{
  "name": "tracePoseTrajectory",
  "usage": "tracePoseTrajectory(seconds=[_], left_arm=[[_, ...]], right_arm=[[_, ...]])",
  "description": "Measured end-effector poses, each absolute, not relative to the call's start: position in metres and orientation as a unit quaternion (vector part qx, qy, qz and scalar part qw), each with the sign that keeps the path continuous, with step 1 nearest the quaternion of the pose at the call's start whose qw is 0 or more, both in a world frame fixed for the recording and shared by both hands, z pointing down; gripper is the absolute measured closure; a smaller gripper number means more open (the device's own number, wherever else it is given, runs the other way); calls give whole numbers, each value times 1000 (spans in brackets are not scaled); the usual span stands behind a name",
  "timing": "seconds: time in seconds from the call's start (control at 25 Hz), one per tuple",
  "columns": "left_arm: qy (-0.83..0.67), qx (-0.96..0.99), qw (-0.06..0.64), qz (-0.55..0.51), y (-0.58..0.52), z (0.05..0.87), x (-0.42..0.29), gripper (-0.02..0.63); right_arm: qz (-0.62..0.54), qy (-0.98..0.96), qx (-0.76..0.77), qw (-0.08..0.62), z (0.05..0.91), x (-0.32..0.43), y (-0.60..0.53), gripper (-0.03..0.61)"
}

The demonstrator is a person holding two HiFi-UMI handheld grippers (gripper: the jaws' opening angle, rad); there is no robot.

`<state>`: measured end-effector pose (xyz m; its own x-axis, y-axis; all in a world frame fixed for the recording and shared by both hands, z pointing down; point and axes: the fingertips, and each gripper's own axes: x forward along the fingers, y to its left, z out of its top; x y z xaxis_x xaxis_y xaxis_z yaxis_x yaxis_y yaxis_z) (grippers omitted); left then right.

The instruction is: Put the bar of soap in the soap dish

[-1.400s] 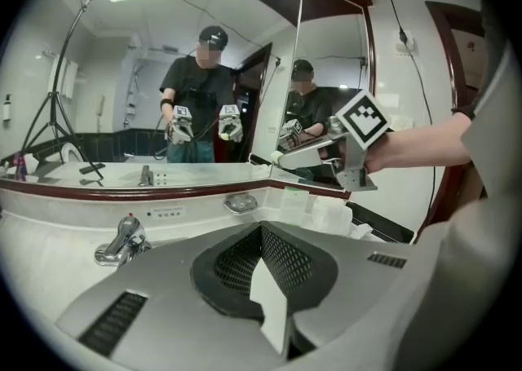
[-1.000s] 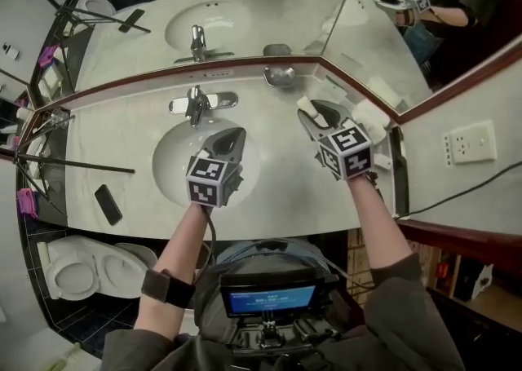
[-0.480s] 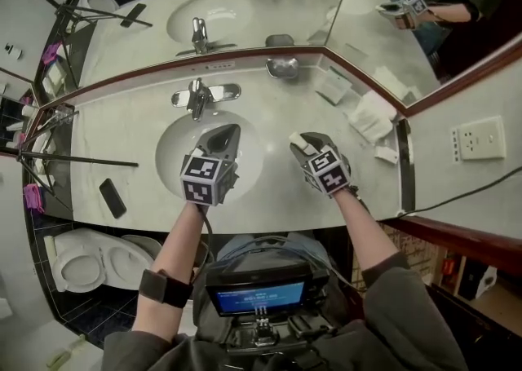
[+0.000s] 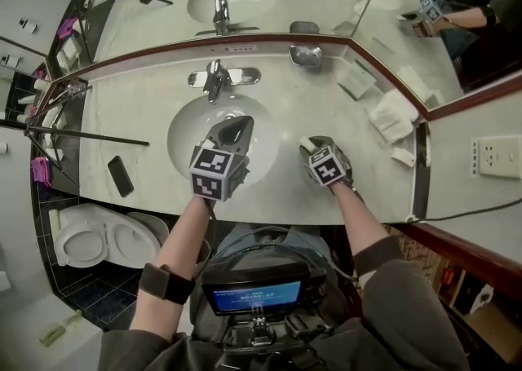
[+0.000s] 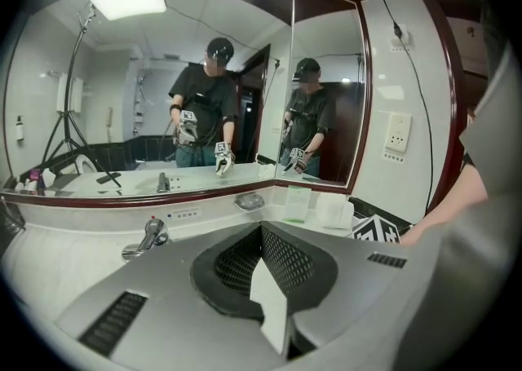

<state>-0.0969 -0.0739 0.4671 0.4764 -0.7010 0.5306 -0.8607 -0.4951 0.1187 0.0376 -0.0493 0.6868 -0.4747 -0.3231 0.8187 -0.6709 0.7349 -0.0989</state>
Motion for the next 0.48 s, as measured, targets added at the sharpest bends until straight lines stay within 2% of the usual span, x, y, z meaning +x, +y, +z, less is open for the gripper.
tracePoseTrajectory(seconds=[0.48], left_arm=[[-466,838,190,210,-69,469,-102,611]], right_arm=[[207,-801,309,469,721,41,-45,397]])
